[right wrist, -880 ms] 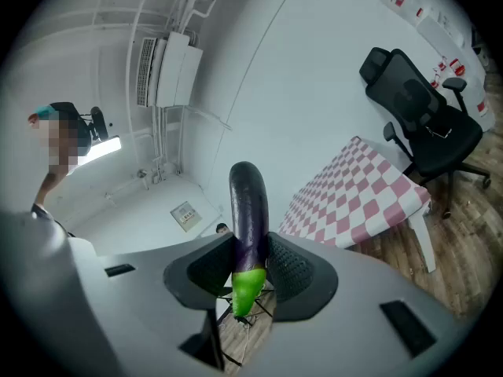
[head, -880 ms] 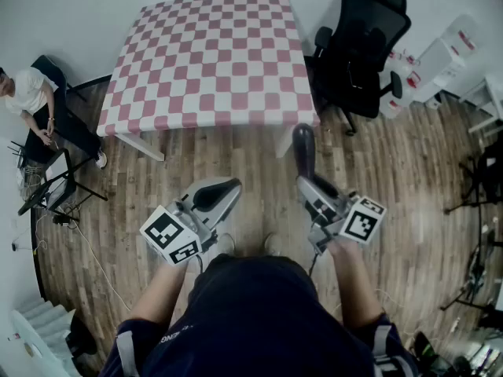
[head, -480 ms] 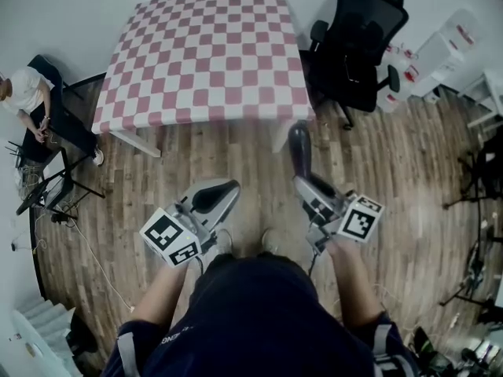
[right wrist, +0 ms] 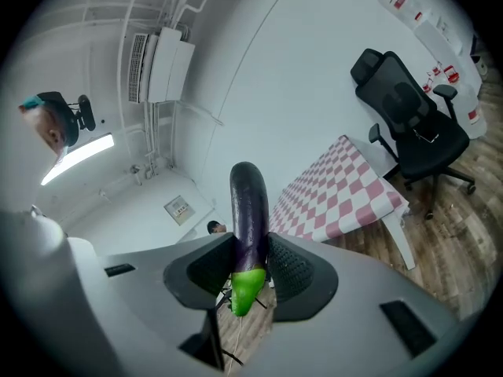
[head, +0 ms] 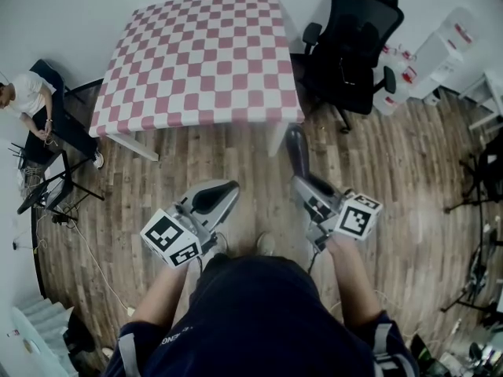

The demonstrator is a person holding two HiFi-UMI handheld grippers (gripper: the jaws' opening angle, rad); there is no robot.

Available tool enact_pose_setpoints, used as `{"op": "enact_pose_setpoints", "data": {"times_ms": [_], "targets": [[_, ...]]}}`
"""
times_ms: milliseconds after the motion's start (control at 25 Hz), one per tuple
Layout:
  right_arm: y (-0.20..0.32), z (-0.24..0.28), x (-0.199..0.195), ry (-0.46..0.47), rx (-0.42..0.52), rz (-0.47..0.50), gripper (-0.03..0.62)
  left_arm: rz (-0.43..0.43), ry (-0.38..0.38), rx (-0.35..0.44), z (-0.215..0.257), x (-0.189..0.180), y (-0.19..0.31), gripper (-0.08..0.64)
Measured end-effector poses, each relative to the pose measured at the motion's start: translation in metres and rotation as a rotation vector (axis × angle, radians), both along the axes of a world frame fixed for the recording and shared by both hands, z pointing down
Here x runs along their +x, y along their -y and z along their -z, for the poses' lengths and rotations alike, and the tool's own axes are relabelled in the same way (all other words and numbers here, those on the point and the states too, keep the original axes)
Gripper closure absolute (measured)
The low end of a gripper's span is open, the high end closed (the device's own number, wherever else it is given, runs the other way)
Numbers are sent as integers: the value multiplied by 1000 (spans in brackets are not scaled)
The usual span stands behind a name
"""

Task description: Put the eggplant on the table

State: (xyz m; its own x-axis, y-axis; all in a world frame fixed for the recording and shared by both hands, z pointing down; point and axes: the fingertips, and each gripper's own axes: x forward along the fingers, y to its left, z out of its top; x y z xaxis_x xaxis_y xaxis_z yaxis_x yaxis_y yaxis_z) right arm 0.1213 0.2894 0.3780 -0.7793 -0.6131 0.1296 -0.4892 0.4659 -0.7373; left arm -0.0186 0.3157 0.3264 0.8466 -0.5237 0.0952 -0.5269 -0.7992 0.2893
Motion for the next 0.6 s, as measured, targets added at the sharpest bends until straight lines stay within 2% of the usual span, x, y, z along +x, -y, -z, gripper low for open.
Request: {"op": "enact_pose_setpoints", "data": {"times_ms": [120,280,400,480,600], "targets": [[6,-10,19,2,-10,5,453,12,9,9,-2,16,2,520],[23,1,23,1,-38,8,453,24,15,-5,15,18,15,520],[14,-2,44,6,-32,20,453,35,19,-4,7,40,2,520],[10,10,58,16,-26,24,453,44,25,-4,19,53,-5,520],[29,6,62,16,-22,14,453,40,23,3,16,56,15,520]]}}
